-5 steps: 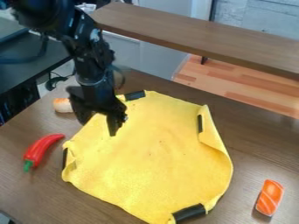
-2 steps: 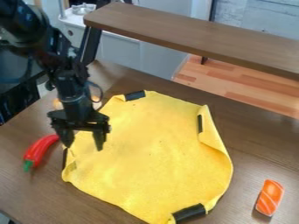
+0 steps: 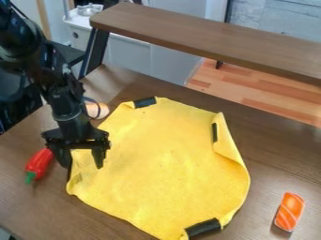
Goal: Fold the cloth from the left to the right
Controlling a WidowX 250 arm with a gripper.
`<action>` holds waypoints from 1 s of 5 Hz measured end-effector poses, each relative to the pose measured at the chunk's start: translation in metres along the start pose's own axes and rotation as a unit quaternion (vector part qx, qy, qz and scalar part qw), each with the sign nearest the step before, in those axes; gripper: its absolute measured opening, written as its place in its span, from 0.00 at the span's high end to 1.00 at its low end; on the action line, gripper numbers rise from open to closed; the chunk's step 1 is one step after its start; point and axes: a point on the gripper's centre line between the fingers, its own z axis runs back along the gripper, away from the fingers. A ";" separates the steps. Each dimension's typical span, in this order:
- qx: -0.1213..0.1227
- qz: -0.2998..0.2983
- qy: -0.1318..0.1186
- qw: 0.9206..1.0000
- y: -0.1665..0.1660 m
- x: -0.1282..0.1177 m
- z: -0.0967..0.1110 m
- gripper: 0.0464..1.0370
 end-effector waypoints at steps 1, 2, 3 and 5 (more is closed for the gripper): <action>-0.004 0.012 0.018 1.000 0.006 -0.006 -0.008 0.04; 0.003 0.022 0.024 0.999 0.009 -0.009 -0.011 0.08; 0.008 0.035 0.030 0.999 0.011 -0.011 -0.013 0.36; -0.025 0.014 0.043 0.999 0.003 -0.010 -0.004 0.88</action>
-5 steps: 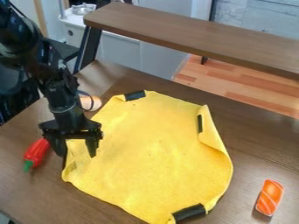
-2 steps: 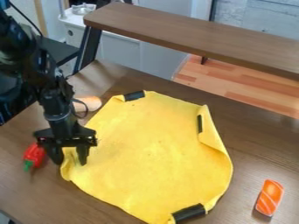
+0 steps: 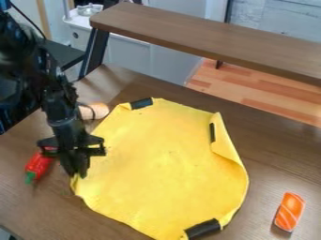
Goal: Fold the cloth from the left to the right
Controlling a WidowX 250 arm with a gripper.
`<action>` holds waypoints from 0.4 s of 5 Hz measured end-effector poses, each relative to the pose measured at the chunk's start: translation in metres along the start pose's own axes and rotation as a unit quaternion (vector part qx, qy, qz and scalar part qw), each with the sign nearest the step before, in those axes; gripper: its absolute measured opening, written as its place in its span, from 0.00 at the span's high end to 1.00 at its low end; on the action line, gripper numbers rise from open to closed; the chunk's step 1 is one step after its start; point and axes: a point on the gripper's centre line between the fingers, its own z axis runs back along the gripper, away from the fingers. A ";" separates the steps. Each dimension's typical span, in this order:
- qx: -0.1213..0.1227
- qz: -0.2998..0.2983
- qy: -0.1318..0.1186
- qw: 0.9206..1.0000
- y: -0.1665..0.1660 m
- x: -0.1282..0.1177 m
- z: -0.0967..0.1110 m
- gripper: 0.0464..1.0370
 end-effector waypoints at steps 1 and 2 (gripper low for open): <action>-0.056 -0.005 -0.001 0.998 -0.010 0.026 0.020 0.99; -0.097 -0.002 0.029 0.995 -0.023 0.047 0.017 1.00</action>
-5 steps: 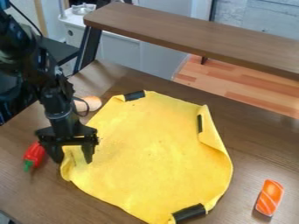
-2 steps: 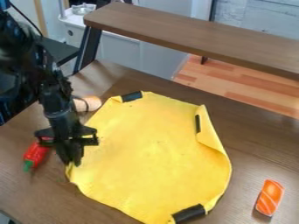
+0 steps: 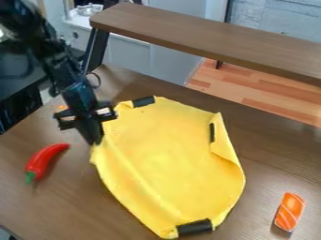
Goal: Fold the cloth from the left to the right
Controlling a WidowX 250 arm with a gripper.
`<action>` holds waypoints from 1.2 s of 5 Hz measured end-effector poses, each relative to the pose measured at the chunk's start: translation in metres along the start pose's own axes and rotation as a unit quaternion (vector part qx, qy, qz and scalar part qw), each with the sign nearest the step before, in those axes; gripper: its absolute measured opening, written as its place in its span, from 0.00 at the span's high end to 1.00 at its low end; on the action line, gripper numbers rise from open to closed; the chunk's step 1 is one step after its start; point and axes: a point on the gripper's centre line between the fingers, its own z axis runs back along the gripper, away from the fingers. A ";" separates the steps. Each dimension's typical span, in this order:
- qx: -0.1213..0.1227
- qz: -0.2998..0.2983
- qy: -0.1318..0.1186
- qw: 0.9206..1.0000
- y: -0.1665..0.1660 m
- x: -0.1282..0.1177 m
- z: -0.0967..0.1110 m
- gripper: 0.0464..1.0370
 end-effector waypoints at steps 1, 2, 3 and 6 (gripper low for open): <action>-0.012 -0.014 0.021 1.000 -0.025 0.008 -0.007 1.00; -0.025 -0.023 0.039 0.999 -0.056 0.010 -0.019 1.00; -0.029 -0.034 0.038 0.998 -0.083 0.004 -0.028 1.00; -0.040 -0.032 -0.011 0.999 -0.158 0.014 -0.014 1.00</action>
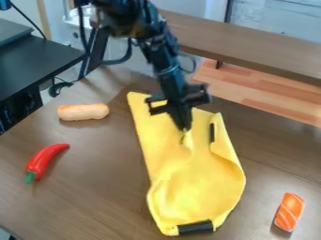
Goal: Fold the cloth from the left to the right
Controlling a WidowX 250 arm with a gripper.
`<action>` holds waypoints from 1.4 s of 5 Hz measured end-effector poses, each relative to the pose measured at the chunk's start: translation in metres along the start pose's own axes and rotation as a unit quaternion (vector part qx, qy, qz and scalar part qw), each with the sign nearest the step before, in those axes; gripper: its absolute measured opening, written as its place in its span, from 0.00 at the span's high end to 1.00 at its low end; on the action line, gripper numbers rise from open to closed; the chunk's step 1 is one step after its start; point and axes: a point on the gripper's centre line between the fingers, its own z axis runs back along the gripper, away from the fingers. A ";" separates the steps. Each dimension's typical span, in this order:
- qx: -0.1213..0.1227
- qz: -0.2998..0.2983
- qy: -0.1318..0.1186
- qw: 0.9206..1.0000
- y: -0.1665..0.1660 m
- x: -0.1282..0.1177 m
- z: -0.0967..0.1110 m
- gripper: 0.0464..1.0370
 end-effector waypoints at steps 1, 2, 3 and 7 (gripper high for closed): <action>-0.009 0.008 0.004 1.000 -0.017 0.006 0.008 1.00; -0.010 0.021 0.024 0.999 -0.028 0.010 0.000 0.98; -0.015 0.015 0.019 1.000 -0.046 0.011 -0.003 0.83; -0.027 -0.046 -0.101 0.993 -0.053 -0.002 0.050 0.04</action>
